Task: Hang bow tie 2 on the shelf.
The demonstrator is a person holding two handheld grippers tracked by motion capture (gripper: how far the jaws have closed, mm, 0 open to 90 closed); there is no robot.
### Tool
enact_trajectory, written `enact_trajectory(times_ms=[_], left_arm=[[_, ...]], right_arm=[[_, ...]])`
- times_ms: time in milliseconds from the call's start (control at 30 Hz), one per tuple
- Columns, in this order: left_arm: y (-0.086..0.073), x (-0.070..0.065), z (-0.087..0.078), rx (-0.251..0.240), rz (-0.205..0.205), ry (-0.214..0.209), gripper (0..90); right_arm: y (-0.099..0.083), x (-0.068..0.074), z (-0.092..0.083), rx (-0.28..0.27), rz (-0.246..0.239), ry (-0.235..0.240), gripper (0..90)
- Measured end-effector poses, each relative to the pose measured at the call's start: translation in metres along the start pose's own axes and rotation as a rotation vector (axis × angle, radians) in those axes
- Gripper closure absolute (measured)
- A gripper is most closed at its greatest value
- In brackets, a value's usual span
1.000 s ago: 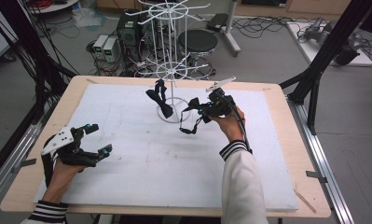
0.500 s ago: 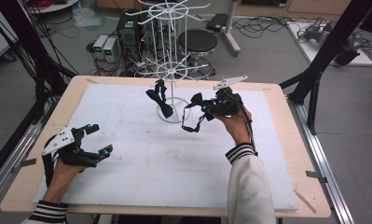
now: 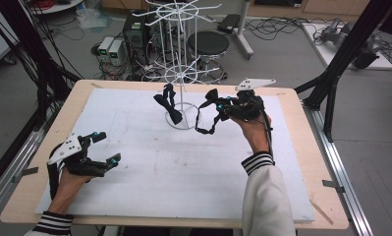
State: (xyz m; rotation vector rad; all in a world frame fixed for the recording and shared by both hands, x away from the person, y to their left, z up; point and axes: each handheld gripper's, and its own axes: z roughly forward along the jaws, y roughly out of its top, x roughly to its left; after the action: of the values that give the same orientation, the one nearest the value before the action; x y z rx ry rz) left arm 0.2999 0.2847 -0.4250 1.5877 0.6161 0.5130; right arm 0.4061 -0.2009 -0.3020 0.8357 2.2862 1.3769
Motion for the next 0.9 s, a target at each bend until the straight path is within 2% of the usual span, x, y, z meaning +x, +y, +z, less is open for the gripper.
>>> enact_trajectory(times_ms=[200,233,433,600,900], left_arm=[[-0.001,0.000,0.000,0.002,-0.002,0.003,1.7],[-0.001,0.000,0.000,0.004,-0.002,0.002,1.7],[-0.001,0.000,0.000,-0.001,-0.004,0.005,1.7],[-0.002,0.000,0.000,0.001,-0.005,-0.001,1.7],[-0.001,0.001,0.000,-0.004,-0.008,0.001,1.7]], right_arm=[[0.002,0.001,-0.006,-0.028,-0.014,-0.006,76.6],[0.003,0.001,-0.007,-0.045,-0.020,-0.010,76.6],[0.005,-0.002,-0.011,-0.085,-0.016,-0.027,76.6],[0.006,-0.006,-0.012,-0.104,0.005,-0.039,76.6],[0.023,-0.010,-0.014,-0.137,-0.001,-0.061,76.6]])
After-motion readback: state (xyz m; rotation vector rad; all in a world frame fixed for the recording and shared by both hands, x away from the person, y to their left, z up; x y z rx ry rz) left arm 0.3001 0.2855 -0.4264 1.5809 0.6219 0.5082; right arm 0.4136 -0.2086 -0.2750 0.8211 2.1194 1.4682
